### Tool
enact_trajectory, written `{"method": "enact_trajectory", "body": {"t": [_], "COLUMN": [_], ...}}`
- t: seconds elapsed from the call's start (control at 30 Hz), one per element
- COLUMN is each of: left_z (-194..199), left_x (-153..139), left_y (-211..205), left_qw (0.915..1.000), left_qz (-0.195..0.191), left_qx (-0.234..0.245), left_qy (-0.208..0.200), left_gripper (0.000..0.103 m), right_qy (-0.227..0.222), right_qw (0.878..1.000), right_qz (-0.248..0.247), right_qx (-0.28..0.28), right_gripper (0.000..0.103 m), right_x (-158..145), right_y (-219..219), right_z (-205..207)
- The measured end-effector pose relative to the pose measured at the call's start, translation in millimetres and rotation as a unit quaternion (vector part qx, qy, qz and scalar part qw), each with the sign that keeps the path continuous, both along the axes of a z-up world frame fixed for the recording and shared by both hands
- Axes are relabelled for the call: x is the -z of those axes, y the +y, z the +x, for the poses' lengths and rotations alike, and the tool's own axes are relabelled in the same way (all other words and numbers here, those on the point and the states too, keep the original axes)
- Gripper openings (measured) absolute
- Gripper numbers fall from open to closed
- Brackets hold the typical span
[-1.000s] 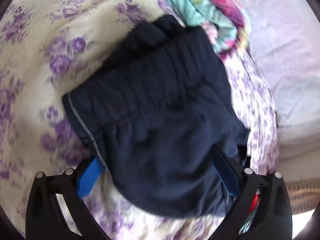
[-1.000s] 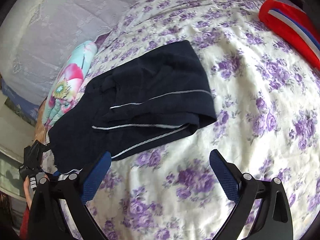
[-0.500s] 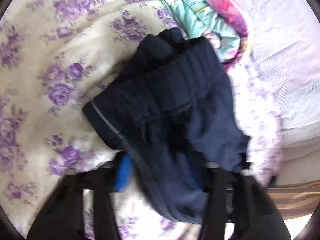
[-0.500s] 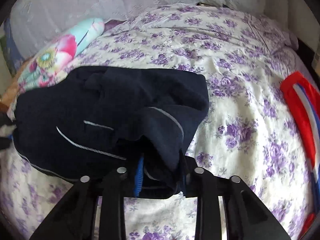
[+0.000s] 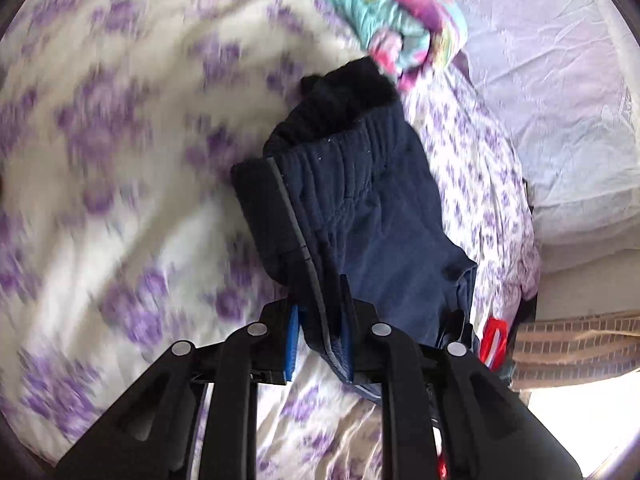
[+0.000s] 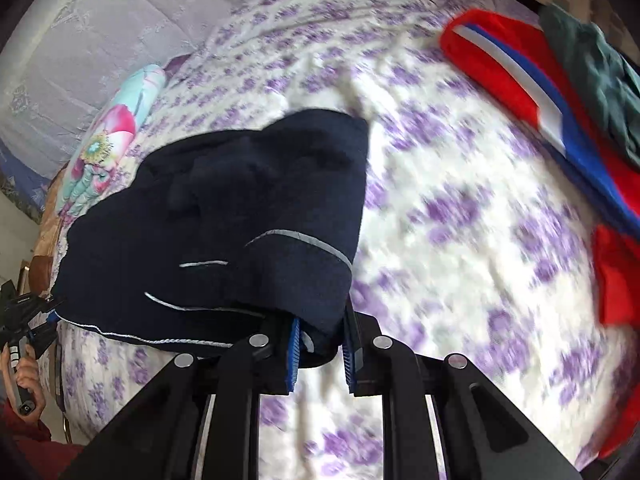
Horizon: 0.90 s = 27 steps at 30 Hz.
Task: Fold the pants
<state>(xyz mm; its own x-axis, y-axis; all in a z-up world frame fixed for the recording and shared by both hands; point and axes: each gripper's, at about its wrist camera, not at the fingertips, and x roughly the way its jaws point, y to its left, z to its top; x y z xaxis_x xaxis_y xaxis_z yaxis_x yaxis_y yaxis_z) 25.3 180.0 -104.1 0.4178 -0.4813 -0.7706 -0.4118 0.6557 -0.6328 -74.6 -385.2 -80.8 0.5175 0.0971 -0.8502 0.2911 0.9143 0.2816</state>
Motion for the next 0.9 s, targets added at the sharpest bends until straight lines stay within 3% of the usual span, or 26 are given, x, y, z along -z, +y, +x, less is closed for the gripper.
{"method": "enact_trajectory", "body": {"t": [0.1,0.17,0.23,0.3,0.33,0.4,0.43,0.47,0.5,0.53,0.57,0.67,0.73,0.9], "left_z": [-2,12,29,41,45,56,62,65,69,71,71,52,35,-2], "left_x": [16,19,24,24,24,22,21,20,18,15,15,17,13,-10], "left_y": [-15,-25,-30,-31,-32,-35,-38,-41,-44,-47,-47,-27,-19,-12], "left_qw": [0.9999,0.9999,0.9996,0.9996,0.9994,0.9987,0.9982,0.998,0.9974,0.9957,0.9955,0.9989,0.9989,0.9996], "left_qz": [-0.006,0.005,0.028,0.023,0.016,0.02,0.032,0.04,0.058,0.087,0.093,0.032,0.004,0.003], "left_qx": [0.002,0.012,0.005,-0.01,-0.023,-0.046,-0.051,-0.049,-0.043,-0.03,-0.014,-0.035,-0.046,-0.026], "left_qy": [0.012,0.001,0.0,-0.014,-0.018,-0.012,-0.008,-0.007,-0.006,0.0,-0.002,-0.001,0.0,-0.012], "left_gripper": [0.024,0.046,0.054,0.067,0.08,0.087,0.087,0.086,0.076,0.043,0.028,0.021,0.021,0.02], "right_qy": [0.019,0.013,0.013,0.008,0.003,-0.01,-0.016,-0.025,-0.033,-0.041,-0.054,-0.094,-0.11,-0.091], "right_qw": [0.999,0.998,0.997,0.997,0.997,0.997,0.996,0.996,0.996,0.995,0.993,0.977,0.967,0.954], "right_qz": [0.0,0.003,0.008,0.017,0.014,-0.015,-0.033,-0.046,-0.057,-0.073,-0.097,-0.192,-0.221,-0.243], "right_qx": [0.044,0.062,0.07,0.071,0.072,0.075,0.075,0.071,0.061,0.046,0.027,-0.023,-0.059,-0.149], "right_gripper": [0.017,0.017,0.017,0.018,0.024,0.049,0.064,0.072,0.073,0.073,0.076,0.083,0.084,0.084], "right_x": [15,13,12,9,5,-4,-8,-14,-20,-26,-34,-55,-60,-37], "right_y": [-22,-30,-33,-33,-30,-25,-23,-20,-18,-14,-5,26,43,80], "right_z": [-24,-28,-25,-24,-25,-28,-30,-32,-36,-39,-40,-40,-39,-21]}}
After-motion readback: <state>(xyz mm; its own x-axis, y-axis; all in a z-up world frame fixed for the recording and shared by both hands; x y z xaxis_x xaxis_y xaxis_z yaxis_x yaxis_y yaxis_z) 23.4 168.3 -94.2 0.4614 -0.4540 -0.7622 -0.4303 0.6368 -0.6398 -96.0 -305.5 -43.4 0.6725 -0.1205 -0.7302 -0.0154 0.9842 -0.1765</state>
